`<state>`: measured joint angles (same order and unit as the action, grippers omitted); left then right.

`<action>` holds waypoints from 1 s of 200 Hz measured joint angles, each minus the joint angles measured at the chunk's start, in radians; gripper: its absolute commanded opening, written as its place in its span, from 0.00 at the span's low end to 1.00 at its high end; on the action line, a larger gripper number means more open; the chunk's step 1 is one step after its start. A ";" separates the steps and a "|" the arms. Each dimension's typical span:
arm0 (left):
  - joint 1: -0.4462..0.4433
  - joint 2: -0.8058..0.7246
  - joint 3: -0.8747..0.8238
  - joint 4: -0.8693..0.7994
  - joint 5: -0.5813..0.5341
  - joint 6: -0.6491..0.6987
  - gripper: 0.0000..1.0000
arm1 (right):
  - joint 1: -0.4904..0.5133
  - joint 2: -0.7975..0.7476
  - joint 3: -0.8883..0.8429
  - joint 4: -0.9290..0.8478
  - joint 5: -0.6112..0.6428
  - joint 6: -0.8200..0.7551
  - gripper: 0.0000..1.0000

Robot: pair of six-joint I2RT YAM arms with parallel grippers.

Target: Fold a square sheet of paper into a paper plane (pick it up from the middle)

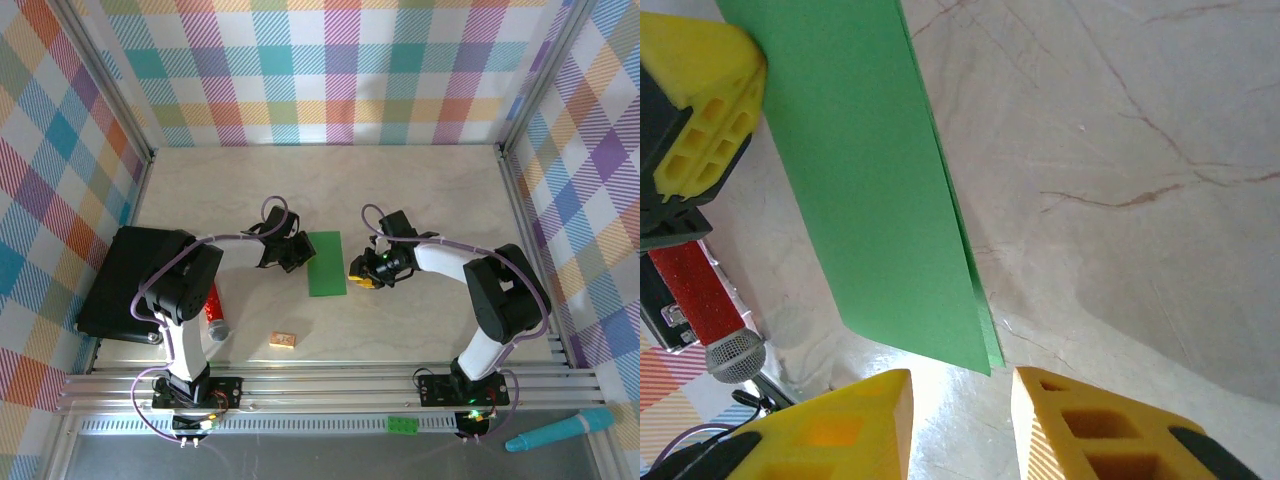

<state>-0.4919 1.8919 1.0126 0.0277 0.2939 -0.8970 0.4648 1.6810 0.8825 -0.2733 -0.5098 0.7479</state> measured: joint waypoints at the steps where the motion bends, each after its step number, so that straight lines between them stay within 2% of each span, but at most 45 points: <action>1: 0.000 0.000 0.000 0.000 0.000 0.000 0.04 | 0.000 0.000 0.000 0.000 0.000 0.000 0.33; 63: 0.000 0.002 0.013 -0.028 -0.011 0.000 0.04 | 0.033 0.003 -0.021 0.013 0.000 0.006 0.33; 142: 0.000 0.003 0.013 -0.029 -0.012 -0.003 0.04 | 0.059 0.060 -0.021 0.061 -0.016 0.013 0.25; 200: 0.000 0.003 0.013 -0.029 -0.014 -0.003 0.04 | 0.060 0.075 -0.024 0.093 -0.032 0.016 0.24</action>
<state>-0.4919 1.8946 1.0256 -0.0013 0.2802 -0.9001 0.5247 1.7561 0.8581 -0.1799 -0.5415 0.7635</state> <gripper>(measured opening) 0.049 0.238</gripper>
